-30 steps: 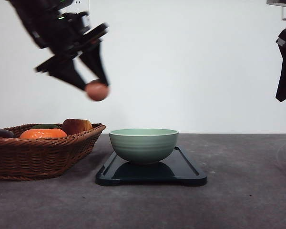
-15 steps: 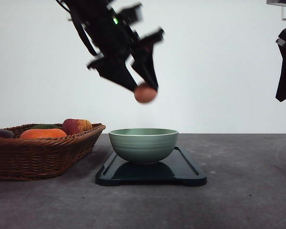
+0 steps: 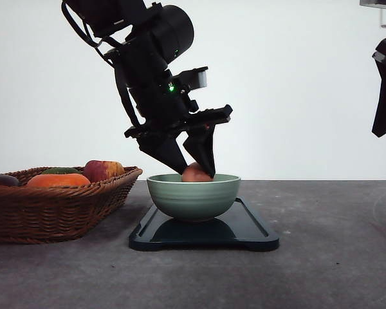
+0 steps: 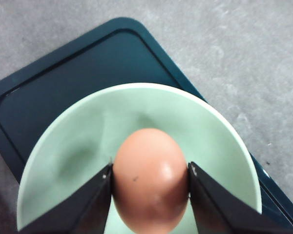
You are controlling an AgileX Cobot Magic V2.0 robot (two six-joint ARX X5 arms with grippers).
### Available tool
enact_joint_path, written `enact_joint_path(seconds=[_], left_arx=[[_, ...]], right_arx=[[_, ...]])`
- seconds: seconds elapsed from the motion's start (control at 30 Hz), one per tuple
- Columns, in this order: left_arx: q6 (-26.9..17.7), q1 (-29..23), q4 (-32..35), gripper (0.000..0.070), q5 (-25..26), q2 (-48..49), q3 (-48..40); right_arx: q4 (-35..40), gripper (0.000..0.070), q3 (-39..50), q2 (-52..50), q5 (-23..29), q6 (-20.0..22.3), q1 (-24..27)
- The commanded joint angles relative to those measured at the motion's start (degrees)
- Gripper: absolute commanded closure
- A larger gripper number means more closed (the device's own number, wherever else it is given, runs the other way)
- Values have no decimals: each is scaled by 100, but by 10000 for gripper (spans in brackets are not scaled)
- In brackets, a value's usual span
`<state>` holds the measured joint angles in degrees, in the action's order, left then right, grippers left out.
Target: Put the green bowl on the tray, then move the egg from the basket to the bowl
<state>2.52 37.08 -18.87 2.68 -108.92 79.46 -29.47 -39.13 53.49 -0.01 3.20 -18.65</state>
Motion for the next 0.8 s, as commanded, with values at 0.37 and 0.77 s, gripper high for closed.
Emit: enact_joint_path(seconds=[0.37,0.77], left_arx=[[-57,22,84,472,-24,-361,118],[-52,32,78,460,-22,-472,118]], right_arx=[[70,440,-20,44,4,48,-24],[76,440,-20,44,4,48,-24]])
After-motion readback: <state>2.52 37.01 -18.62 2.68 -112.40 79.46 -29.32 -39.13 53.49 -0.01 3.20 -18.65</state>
